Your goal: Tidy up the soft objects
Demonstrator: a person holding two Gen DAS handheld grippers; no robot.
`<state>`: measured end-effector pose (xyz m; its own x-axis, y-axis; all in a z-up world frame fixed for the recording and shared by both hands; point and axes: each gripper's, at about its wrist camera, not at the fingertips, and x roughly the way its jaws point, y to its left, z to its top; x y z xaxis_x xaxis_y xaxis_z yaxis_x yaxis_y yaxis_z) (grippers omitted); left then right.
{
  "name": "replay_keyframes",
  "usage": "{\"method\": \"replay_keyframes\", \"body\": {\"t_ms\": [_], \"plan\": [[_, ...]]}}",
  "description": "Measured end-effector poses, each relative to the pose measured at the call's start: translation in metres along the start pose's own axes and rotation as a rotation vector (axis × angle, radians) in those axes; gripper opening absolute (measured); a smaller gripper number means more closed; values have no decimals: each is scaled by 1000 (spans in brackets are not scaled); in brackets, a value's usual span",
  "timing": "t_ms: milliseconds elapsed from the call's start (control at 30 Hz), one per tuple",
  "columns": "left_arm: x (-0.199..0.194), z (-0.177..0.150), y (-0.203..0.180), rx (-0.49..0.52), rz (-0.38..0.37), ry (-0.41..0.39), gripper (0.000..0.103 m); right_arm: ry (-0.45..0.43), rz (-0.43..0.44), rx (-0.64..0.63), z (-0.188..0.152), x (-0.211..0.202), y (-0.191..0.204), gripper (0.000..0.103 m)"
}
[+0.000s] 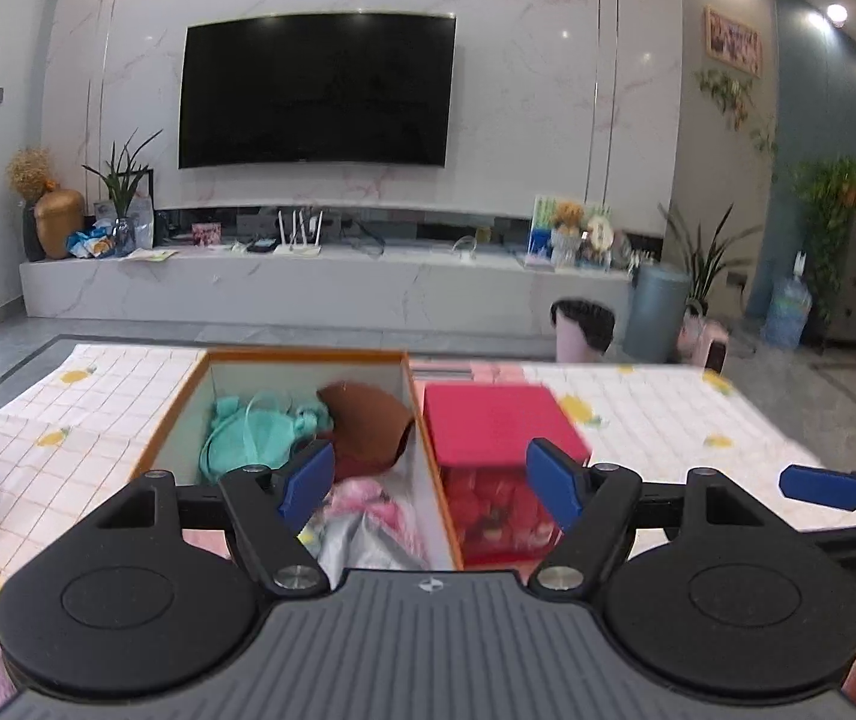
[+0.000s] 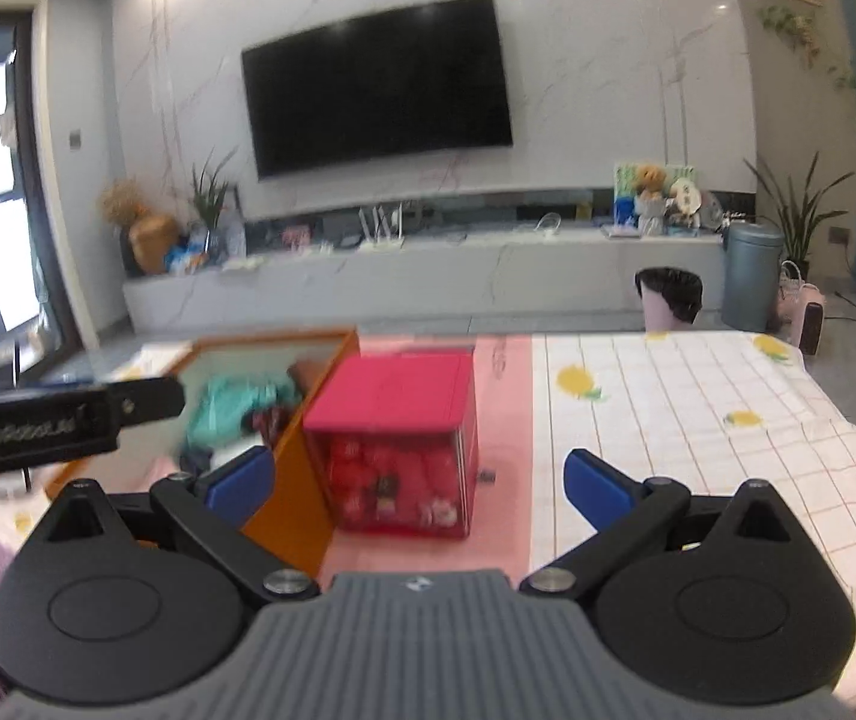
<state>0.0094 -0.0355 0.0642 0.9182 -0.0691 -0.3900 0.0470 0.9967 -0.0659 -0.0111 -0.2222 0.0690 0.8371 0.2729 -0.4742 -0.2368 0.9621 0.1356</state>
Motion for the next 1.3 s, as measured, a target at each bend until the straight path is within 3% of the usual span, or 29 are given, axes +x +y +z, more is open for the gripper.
{"method": "replay_keyframes", "body": {"t_ms": [100,200,433,1300], "plan": [[7,-13,-6,30,15,32,86,88,28,-23,-7,7,3,100],[15,-25,-11,72,47,63,86,120,38,12,-15,6,3,100],[29,-48,-16,92,30,150,86,177,30,-16,-36,16,6,100],[35,-68,-24,113,-1,183,86,209,30,-30,-44,31,7,100]]}}
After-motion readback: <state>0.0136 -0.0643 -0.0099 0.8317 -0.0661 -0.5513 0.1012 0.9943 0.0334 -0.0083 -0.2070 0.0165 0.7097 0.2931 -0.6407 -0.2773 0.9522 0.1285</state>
